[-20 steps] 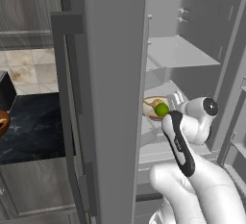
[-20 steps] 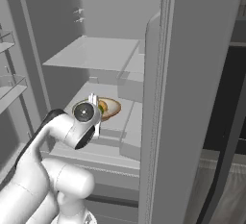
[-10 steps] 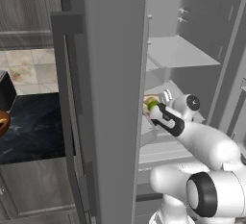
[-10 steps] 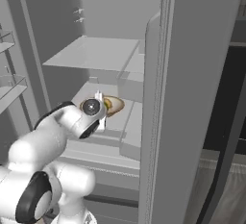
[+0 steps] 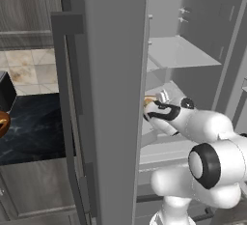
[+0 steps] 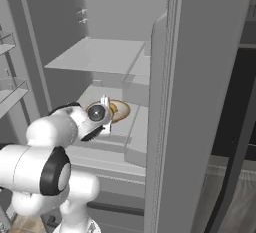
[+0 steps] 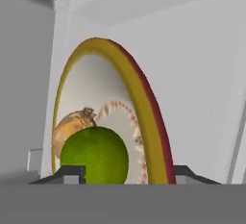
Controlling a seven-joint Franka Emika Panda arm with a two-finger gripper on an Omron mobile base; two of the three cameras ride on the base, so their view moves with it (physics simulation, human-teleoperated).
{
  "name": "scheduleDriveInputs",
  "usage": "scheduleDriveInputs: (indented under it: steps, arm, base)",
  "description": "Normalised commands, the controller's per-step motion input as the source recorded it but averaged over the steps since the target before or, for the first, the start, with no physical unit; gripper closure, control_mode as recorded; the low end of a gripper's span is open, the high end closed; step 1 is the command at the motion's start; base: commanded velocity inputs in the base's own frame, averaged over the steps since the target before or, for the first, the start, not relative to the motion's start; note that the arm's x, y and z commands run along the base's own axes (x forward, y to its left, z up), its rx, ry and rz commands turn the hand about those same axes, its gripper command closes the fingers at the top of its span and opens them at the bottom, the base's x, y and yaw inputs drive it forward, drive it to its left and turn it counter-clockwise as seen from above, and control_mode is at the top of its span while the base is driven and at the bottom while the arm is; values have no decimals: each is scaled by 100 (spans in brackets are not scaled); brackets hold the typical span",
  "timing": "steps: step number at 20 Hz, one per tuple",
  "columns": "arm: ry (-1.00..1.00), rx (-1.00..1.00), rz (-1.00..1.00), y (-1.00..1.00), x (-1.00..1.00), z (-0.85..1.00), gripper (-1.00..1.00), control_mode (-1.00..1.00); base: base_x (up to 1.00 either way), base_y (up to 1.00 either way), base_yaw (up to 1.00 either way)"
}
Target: Place the bowl with the onion and lime on the second highest shelf of the fridge. Place the bowl with the steak and chicken drumstick on the top shelf of the fridge.
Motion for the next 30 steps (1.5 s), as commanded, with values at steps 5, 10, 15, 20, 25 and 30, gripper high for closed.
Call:
scheduleDriveInputs:
  steps: [5,10,15,20,25,30]
  arm:
    - [0,0,-12,0,-30,89,-100,-100]
    - [0,0,-12,0,-68,100,-100,-100]
    - [1,0,-10,0,-85,100,-100,-100]
    - [12,0,-10,-5,-100,100,-100,-100]
    - [6,2,-5,-11,-58,22,-100,-100]
    - [0,0,0,0,-1,0,-100,-100]
  base:
    - [0,0,0]
    - [0,0,0]
    - [0,0,0]
    - [0,0,0]
    - [0,0,0]
    - [0,0,0]
